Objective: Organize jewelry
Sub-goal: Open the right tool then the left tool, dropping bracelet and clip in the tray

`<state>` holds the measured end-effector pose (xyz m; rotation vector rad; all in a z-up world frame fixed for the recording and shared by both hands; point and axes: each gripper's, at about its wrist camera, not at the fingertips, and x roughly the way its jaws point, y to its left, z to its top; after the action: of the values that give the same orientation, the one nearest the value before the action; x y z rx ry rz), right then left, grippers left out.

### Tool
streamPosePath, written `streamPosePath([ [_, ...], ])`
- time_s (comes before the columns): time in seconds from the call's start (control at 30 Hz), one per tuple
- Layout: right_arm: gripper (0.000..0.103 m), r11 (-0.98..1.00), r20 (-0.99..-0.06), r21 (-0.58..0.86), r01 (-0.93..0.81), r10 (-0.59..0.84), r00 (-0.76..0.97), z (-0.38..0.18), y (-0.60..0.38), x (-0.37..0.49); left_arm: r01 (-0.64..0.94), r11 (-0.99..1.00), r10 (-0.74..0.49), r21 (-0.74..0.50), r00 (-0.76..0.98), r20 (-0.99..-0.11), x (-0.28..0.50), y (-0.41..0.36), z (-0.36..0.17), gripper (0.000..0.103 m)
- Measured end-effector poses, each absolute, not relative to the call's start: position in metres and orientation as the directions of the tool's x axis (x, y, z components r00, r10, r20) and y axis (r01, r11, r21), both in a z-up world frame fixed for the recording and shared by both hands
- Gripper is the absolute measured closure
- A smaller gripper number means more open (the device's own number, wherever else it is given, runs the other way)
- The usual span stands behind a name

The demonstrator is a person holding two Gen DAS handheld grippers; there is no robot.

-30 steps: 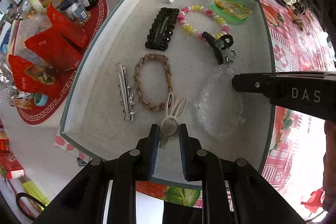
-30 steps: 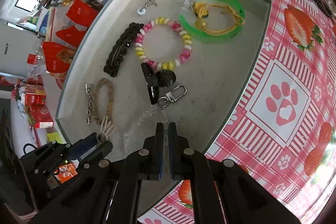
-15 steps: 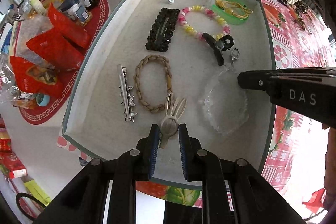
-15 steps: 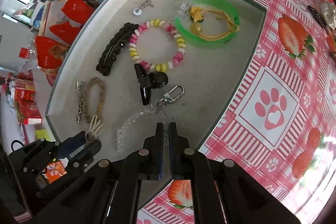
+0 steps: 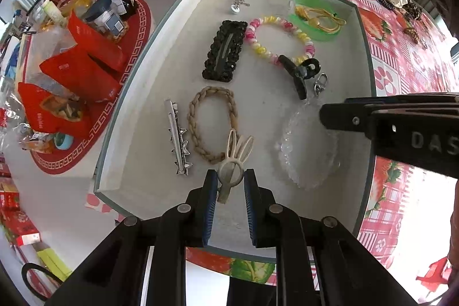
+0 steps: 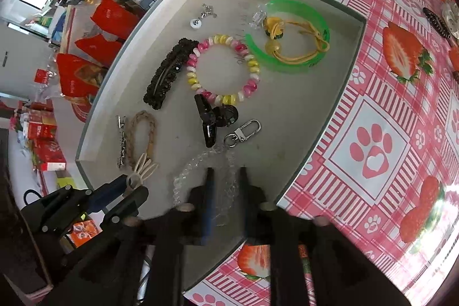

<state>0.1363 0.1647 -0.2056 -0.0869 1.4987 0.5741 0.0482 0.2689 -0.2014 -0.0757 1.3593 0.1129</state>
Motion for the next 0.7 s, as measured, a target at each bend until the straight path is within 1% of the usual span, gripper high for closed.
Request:
streamPosePath([
  [0.03,0.067,0.864,-0.95,0.295,-0.408,0.309,-0.033,-0.204,0.164,0.136,-0.125,0.992,0.037,0.011,0.208,-0.977,0.049,0.269,-0.201,0.077],
  [0.27,0.067,0.86,-0.94,0.308,-0.406,0.342,0.011,-0.181,0.16,0.135,-0.118,0.993,0.043,0.016,0.223,-0.974,0.05,0.267,-0.197,0.077],
  [0.47,0.066,0.875,-0.941,0.288,-0.389,0.333,0.054,-0.164,0.148,0.13,-0.117,0.993,0.038,0.009,0.245,-0.969,0.053,0.27,-0.189,0.077],
  [0.7,0.066,0.895,-0.945,0.281,-0.346,0.321,0.064,-0.161,0.129,0.123,-0.112,0.994,0.037,0.009,0.249,-0.968,0.055,0.269,-0.184,0.077],
])
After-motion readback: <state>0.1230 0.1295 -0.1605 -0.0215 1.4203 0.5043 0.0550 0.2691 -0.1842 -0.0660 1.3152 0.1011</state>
